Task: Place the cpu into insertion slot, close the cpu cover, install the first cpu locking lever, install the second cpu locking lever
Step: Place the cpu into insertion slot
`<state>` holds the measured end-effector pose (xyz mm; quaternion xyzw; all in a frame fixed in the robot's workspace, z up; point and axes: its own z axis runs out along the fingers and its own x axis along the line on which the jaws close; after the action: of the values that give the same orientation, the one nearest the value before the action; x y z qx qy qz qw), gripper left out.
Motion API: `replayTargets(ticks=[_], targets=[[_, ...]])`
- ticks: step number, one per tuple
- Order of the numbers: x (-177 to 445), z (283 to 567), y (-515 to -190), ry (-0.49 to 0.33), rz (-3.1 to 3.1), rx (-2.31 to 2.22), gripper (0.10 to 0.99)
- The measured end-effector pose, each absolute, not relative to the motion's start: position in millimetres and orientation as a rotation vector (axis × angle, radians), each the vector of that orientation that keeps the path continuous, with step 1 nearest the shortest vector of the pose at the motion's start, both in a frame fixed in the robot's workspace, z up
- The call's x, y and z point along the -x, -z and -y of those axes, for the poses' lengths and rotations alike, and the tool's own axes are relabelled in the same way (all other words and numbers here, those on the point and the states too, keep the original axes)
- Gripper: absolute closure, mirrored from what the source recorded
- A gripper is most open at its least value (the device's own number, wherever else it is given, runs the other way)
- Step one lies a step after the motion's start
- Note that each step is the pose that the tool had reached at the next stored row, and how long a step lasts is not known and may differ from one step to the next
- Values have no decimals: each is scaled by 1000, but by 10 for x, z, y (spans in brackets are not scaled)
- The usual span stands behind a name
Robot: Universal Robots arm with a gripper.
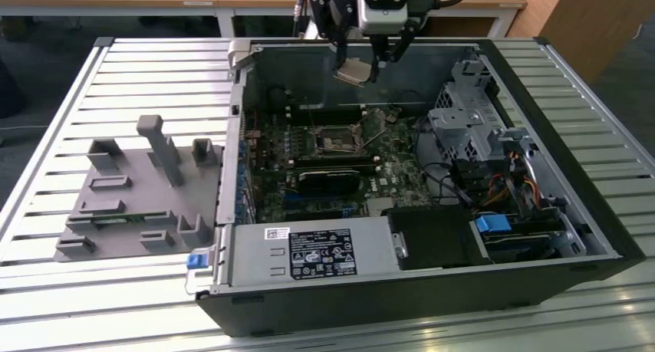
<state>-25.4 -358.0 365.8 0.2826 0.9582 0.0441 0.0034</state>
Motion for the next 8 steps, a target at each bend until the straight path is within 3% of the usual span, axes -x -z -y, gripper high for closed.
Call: replayTargets(ticks=[8], targets=[[254,3580,-3657,-137,-2984,-943,545]])
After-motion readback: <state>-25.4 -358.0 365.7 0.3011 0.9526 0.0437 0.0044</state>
